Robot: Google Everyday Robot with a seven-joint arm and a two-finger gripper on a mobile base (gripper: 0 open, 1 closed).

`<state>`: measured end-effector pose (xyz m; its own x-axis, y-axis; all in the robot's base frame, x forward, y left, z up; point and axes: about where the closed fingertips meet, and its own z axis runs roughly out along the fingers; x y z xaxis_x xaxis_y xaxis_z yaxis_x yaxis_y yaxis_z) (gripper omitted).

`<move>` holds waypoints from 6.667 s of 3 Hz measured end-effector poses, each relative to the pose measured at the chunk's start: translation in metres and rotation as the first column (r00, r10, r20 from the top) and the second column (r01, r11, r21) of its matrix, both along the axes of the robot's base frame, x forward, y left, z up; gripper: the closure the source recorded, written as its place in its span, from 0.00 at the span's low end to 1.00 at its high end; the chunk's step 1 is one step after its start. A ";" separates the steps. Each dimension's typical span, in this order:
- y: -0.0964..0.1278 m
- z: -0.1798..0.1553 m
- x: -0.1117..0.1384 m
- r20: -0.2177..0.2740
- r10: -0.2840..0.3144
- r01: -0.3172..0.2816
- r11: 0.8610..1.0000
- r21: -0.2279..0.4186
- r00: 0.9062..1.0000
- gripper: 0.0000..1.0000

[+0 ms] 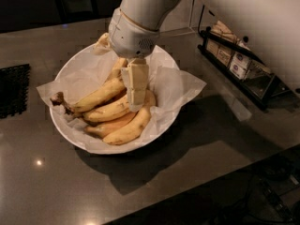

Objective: Pick banana from white bowl

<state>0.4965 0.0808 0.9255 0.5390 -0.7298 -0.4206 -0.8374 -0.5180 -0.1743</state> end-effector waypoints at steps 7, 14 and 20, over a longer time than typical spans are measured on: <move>0.005 -0.003 0.009 -0.001 -0.006 0.006 1.000 0.016 1.000 0.40; 0.020 -0.037 0.038 -0.023 -0.076 0.076 0.997 0.004 0.997 0.65; 0.003 0.110 -0.057 0.285 0.063 -0.152 0.942 0.300 0.957 1.00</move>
Offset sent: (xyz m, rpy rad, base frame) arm 0.0002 0.0003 -0.0005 -0.0002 0.0013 0.0008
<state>0.4396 0.0840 1.0352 0.7309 -0.5143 -0.4486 -0.6791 -0.4830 -0.5527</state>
